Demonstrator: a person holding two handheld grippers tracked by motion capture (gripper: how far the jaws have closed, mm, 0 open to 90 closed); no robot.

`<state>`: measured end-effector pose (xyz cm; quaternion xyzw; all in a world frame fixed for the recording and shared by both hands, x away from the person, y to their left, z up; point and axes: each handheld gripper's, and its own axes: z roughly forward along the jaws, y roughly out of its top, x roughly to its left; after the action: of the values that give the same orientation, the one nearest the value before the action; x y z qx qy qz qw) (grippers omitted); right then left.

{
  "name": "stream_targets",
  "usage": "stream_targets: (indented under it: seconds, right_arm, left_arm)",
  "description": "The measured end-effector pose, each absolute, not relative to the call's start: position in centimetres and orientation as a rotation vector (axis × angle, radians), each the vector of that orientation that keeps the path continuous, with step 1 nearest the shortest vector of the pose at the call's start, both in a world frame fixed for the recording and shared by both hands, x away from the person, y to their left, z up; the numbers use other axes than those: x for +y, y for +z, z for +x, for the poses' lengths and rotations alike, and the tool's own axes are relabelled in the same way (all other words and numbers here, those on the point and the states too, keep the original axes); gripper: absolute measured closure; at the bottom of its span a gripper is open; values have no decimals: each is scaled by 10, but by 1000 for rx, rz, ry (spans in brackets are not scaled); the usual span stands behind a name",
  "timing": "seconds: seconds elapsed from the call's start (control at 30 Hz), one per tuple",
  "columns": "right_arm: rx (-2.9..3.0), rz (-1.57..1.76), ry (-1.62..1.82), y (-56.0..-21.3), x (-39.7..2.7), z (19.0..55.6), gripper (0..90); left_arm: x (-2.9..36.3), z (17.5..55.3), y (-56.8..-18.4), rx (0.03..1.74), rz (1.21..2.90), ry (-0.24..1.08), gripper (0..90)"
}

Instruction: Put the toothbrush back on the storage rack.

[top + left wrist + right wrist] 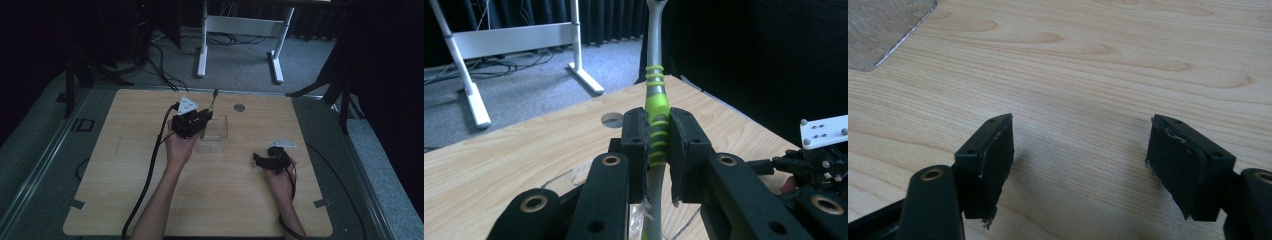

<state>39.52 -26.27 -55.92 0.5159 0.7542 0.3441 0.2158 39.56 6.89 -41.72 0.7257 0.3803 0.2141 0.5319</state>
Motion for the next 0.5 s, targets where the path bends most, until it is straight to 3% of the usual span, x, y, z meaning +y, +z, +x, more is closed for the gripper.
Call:
stream_targets:
  seconds: [0.5]
  right_arm:
    - [2091,1430,954,-559,-263,395,267]
  left_arm:
    - [67,401,-419,877,1709,531,787]
